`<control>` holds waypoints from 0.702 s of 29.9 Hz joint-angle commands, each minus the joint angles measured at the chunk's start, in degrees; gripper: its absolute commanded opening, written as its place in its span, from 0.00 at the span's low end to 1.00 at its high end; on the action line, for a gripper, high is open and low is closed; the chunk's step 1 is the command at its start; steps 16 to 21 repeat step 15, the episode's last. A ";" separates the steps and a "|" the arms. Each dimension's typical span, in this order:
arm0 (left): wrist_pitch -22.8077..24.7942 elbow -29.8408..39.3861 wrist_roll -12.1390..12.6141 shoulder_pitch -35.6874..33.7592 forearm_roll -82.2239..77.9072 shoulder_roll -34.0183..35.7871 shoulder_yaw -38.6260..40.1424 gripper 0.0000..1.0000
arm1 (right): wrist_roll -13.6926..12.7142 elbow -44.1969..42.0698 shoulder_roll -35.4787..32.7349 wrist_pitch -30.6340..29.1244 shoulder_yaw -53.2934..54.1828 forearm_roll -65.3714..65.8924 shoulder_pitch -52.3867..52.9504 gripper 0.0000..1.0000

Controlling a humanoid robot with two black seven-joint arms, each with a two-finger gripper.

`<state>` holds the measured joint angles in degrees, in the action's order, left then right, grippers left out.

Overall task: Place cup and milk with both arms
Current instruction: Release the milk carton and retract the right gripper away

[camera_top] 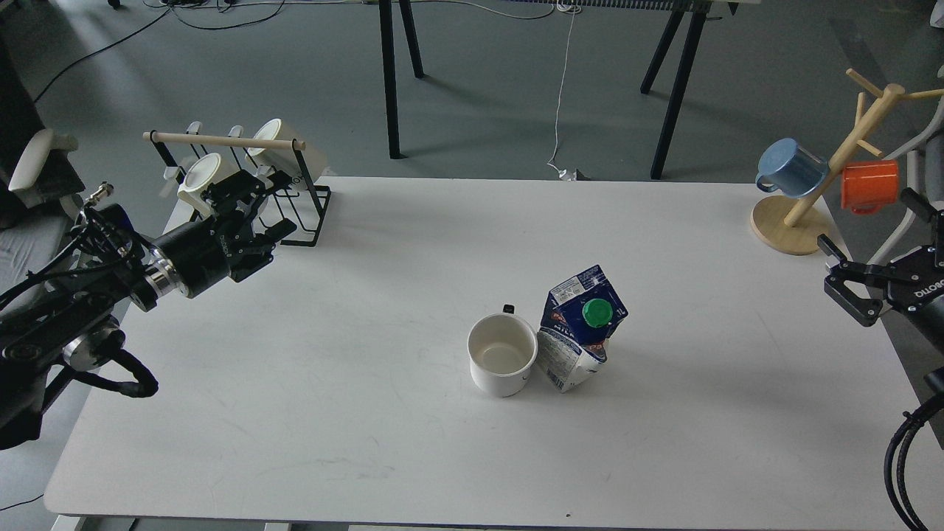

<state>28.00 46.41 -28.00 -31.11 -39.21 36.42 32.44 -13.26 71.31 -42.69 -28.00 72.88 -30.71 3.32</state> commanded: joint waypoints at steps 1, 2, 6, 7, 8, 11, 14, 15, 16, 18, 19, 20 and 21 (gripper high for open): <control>0.00 0.00 0.00 0.26 3.69 2.42 -0.01 0.90 | -0.10 -7.31 -0.72 0.00 -8.61 -0.06 10.80 0.98; 0.00 0.00 0.00 0.26 4.92 3.04 -0.01 0.90 | -0.01 -8.64 -0.46 0.00 -10.20 -0.06 12.57 0.98; 0.00 -0.09 0.00 0.17 9.14 4.80 -0.01 0.90 | -0.10 -11.63 0.07 0.00 -11.01 0.03 14.25 0.99; 0.00 -0.09 0.00 0.17 9.50 4.98 -0.01 0.90 | -0.10 -12.33 0.33 0.00 -11.01 0.12 14.34 0.99; 0.00 -0.09 0.00 0.17 9.59 5.15 -0.01 0.91 | -0.10 -12.95 0.77 0.00 -11.01 0.12 14.43 0.99; 0.00 -0.09 0.00 0.08 9.68 5.42 0.08 0.91 | -0.10 -15.06 2.96 0.00 -10.75 0.12 14.69 0.99; 0.00 -0.09 0.00 0.00 9.68 5.33 0.08 0.91 | 0.25 -16.56 4.63 0.00 -9.96 0.03 14.87 0.99; 0.00 -0.09 0.00 0.00 9.68 5.33 0.08 0.91 | 0.25 -16.56 5.33 0.00 -9.61 0.03 14.78 0.99; 0.00 -0.09 0.00 0.00 9.68 5.33 0.08 0.91 | 0.25 -16.56 5.33 0.00 -9.61 0.03 14.78 0.99; 0.00 -0.09 0.00 0.00 9.68 5.33 0.08 0.91 | 0.25 -16.56 5.33 0.00 -9.61 0.03 14.78 0.99; 0.00 -0.09 0.00 0.00 9.68 5.33 0.08 0.91 | 0.25 -16.56 5.33 0.00 -9.61 0.03 14.78 0.99; 0.00 -0.09 0.00 0.00 9.68 5.33 0.08 0.91 | 0.25 -16.56 5.33 0.00 -9.61 0.03 14.78 0.99; 0.00 -0.09 0.00 0.00 9.68 5.33 0.08 0.91 | 0.25 -16.56 5.33 0.00 -9.61 0.03 14.78 0.99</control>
